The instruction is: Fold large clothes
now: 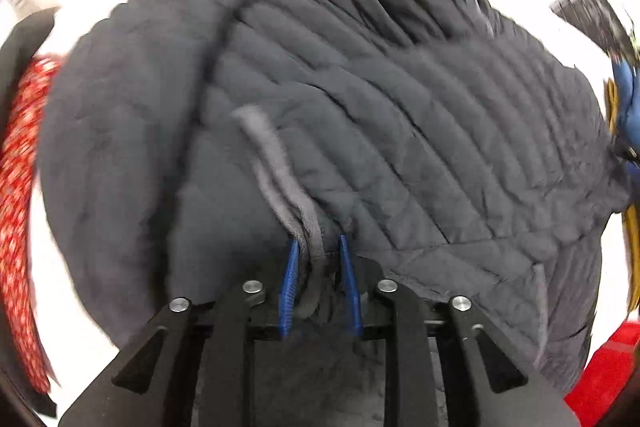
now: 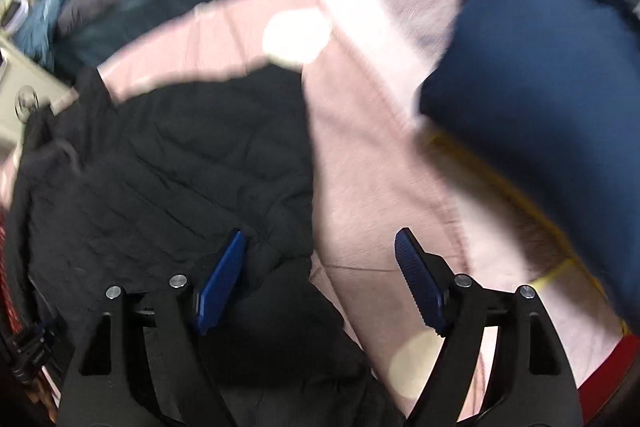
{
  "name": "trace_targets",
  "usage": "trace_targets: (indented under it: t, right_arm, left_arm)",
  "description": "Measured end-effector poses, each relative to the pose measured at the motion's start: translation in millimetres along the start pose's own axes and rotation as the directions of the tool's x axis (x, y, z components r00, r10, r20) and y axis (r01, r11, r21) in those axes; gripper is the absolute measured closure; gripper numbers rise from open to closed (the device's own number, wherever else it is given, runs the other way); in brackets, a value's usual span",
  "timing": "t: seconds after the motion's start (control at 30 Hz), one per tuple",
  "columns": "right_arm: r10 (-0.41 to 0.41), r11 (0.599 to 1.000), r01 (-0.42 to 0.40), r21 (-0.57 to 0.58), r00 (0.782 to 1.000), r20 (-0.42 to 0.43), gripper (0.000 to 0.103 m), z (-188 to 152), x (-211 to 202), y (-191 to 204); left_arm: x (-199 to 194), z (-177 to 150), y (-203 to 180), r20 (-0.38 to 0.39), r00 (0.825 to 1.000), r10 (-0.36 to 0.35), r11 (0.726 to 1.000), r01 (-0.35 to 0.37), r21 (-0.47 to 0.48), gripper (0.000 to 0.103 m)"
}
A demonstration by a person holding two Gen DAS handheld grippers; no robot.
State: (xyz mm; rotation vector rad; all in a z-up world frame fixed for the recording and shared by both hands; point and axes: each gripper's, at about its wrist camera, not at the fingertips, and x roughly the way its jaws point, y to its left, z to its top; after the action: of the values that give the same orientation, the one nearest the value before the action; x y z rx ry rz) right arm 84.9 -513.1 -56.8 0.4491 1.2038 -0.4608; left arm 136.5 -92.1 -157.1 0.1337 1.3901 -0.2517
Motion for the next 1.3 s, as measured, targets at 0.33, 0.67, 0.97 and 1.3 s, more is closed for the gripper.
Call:
trace_targets:
  t: [0.33,0.67,0.97,1.3]
  right_arm:
    - [0.124,0.911,-0.100,-0.400,0.992,0.033,0.016,-53.0,-26.7,98.5]
    - [-0.045,0.886,0.026,-0.464,0.999,-0.029,0.006,-90.3,46.8,125.2]
    - [-0.078,0.898,0.024,-0.440,0.991,-0.105,0.005,-69.5,78.8,136.5]
    - [-0.085,0.897,0.018,-0.441,0.988,-0.132,0.005,-56.8,88.6,137.8]
  left_arm:
    - [-32.0,-17.7,-30.4,0.139,0.989,-0.055,0.997,0.046,0.066,0.036]
    - [45.1,-15.8,-20.6,-0.083,0.993,-0.084,0.996,0.084,-0.001,0.008]
    - [69.0,-0.8,-33.3,-0.116,0.993,-0.022,1.000,0.022,-0.001,0.005]
    - [53.0,-18.9,-42.6,-0.061,0.997,-0.041,0.999,0.042,0.017,0.005]
